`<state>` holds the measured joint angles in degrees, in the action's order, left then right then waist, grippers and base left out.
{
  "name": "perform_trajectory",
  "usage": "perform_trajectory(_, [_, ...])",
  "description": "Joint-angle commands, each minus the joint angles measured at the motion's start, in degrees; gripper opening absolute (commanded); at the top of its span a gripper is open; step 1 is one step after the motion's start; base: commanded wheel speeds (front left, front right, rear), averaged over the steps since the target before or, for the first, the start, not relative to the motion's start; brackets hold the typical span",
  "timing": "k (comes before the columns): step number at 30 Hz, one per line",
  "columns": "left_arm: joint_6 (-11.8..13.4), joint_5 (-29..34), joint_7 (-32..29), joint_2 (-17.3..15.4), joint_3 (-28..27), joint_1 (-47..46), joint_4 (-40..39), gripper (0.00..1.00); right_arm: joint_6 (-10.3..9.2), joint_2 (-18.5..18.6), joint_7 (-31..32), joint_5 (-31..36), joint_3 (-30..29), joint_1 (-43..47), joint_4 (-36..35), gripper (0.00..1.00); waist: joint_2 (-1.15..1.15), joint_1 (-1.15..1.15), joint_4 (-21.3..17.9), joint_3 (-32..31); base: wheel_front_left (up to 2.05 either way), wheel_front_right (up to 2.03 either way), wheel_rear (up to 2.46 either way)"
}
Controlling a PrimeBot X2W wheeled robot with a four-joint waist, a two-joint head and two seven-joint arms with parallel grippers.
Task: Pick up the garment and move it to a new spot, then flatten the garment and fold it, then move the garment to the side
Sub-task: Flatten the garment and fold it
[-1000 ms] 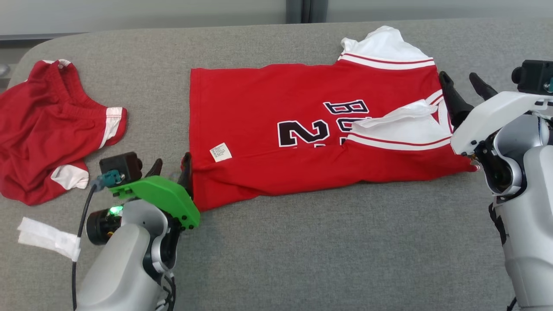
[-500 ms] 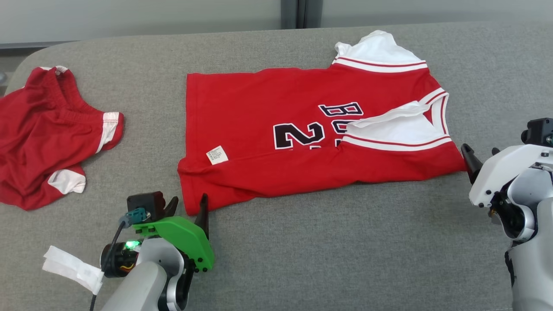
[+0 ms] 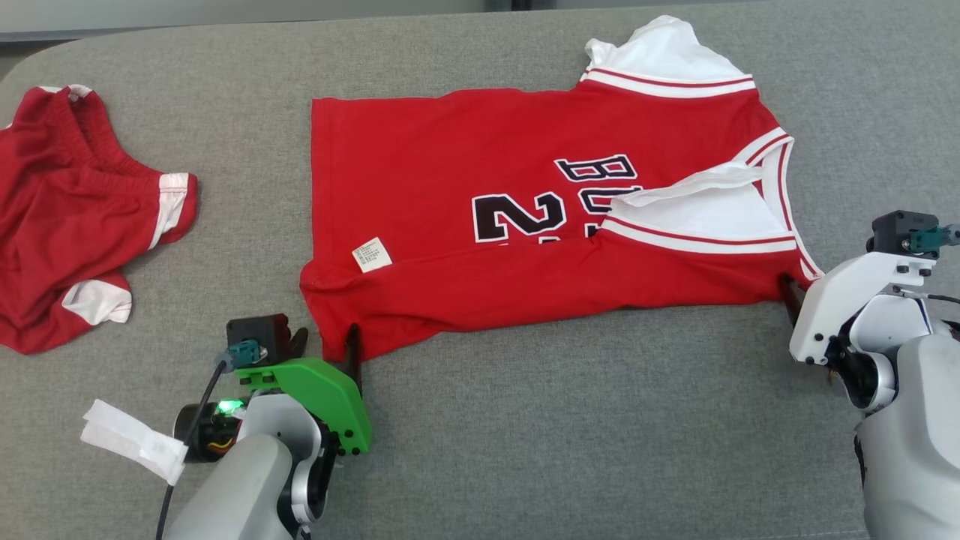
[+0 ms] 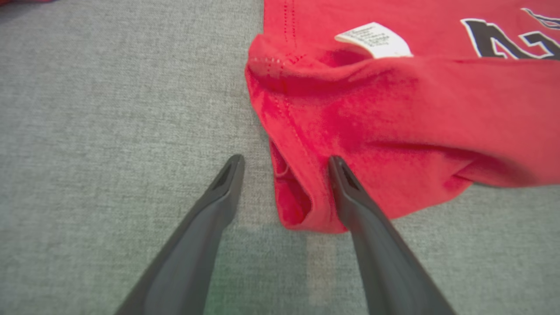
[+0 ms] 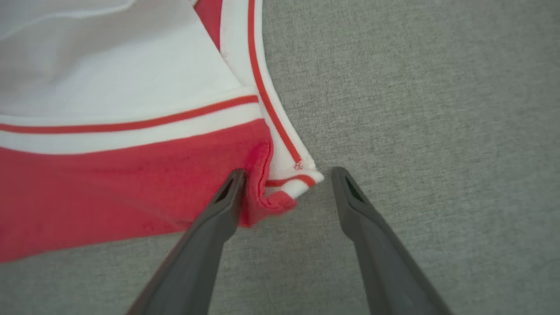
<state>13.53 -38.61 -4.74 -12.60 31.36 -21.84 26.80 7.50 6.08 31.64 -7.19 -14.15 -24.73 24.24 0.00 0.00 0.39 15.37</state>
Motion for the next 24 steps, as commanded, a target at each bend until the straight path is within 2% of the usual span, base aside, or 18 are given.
perform_trajectory(1, [-0.3, -0.3, -1.1, 0.1, 0.4, -0.1, 1.3, 1.00, -0.02, -0.2, 0.2, 0.6, -0.6, -0.6, 0.4, 1.00, 0.00, 0.00, 0.2, 0.1, 0.00, 0.00, 0.00])
perform_trajectory(3, [-0.7, -0.7, -2.1, 0.2, 0.9, 0.1, 1.9, 0.98, -0.02, -0.6, 0.4, 0.6, -0.9, -0.9, 0.9, 1.00, 0.00, 0.00, 0.2, 0.1, 0.00, 0.00, 0.00])
perform_trajectory(4, [-1.2, -0.8, -2.7, 0.2, 1.3, 0.3, 2.3, 0.68, -0.02, -0.8, 0.8, 0.1, -0.6, -1.0, 1.4, 0.81, 0.00, 0.00, 0.2, 0.1, 0.00, 0.00, 0.00])
perform_trajectory(5, [-1.6, -0.9, -3.0, 0.1, 1.6, 0.3, 2.4, 0.07, -0.01, -0.8, 0.9, -0.2, -0.5, -1.0, 1.6, 0.20, 0.00, 0.00, 0.2, 0.0, 0.00, 0.00, 0.00])
perform_trajectory(6, [-2.2, -1.0, -3.5, 0.0, 1.9, 0.3, 2.7, 0.00, -0.01, -0.8, 0.5, -0.4, -0.2, -1.1, 1.6, 0.00, 0.00, 0.00, 0.2, -0.1, 0.00, 0.00, 0.00])
perform_trajectory(9, [-3.1, -1.6, -3.8, -0.2, 2.1, 0.6, 3.0, 0.00, -0.05, -0.6, -0.8, -1.7, -1.0, -0.6, 1.3, 0.00, 0.00, 0.00, 0.2, -0.7, 0.00, 0.00, 0.00])
perform_trajectory(14, [-4.0, -1.9, -3.2, -2.4, 1.7, 2.2, 1.8, 0.00, -0.06, -0.4, -2.8, -3.2, -2.6, 2.0, -1.4, 0.00, 0.00, 0.00, 0.0, -3.0, 0.00, 0.00, 0.00])
perform_trajectory(24, [-2.2, -2.8, -4.7, -6.3, 1.5, 8.5, -6.1, 0.00, -0.08, -2.2, -1.3, -6.8, -5.4, 13.6, -11.4, 0.00, 0.00, 0.00, -0.6, -8.2, 0.00, 0.00, 0.00])
